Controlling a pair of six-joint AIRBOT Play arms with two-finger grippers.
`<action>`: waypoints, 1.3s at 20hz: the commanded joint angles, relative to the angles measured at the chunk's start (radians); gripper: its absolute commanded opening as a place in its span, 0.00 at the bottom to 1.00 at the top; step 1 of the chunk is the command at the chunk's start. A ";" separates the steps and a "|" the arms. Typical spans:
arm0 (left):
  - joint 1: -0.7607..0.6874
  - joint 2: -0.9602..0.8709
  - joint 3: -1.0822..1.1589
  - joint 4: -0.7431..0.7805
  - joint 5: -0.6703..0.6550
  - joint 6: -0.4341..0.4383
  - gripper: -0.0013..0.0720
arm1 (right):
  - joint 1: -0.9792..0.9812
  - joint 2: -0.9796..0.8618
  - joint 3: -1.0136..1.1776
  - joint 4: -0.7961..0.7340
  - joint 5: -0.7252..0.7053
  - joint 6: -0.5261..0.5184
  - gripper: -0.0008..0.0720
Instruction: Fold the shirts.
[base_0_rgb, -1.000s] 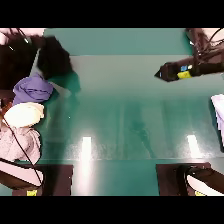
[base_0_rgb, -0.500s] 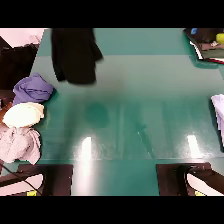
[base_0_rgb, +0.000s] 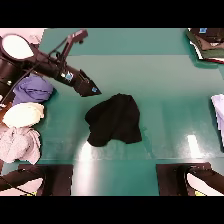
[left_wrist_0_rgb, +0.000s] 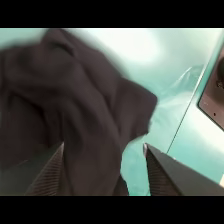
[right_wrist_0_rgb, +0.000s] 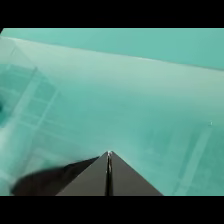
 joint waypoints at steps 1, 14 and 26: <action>0.097 0.009 -0.090 0.037 -0.031 -0.091 0.82 | 0.000 0.001 0.003 0.000 0.032 0.000 0.04; 0.180 0.032 -0.589 -0.011 0.280 -0.083 0.82 | 0.000 0.000 0.003 0.000 0.053 0.000 0.04; 0.141 -0.124 -0.588 -0.182 0.370 -0.026 0.54 | 0.000 0.003 -0.278 0.137 0.050 0.000 0.04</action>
